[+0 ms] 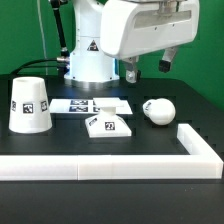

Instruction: Assemble lamp

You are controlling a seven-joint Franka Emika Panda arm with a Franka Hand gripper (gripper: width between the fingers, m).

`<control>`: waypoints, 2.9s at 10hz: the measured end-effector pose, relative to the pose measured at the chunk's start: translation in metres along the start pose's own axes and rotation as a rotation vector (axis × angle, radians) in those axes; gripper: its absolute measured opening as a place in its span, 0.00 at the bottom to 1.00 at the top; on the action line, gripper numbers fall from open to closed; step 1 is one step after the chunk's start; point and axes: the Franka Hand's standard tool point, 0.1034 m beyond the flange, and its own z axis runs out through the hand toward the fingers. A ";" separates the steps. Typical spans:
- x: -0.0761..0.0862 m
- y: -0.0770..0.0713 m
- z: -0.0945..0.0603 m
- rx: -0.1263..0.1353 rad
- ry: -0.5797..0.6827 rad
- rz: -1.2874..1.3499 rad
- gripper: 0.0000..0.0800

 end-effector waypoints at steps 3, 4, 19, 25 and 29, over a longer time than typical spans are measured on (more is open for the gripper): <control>-0.053 0.004 0.023 -0.059 0.071 0.015 0.87; -0.061 0.008 0.031 -0.076 0.096 0.021 0.87; -0.097 -0.006 0.068 0.001 0.134 0.578 0.87; -0.109 -0.023 0.096 0.011 0.109 0.570 0.87; -0.112 -0.023 0.105 0.015 0.100 0.574 0.87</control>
Offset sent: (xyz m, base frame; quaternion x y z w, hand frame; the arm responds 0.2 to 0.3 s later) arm -0.0324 -0.0394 -0.0265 -0.0508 0.0737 0.0186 0.9958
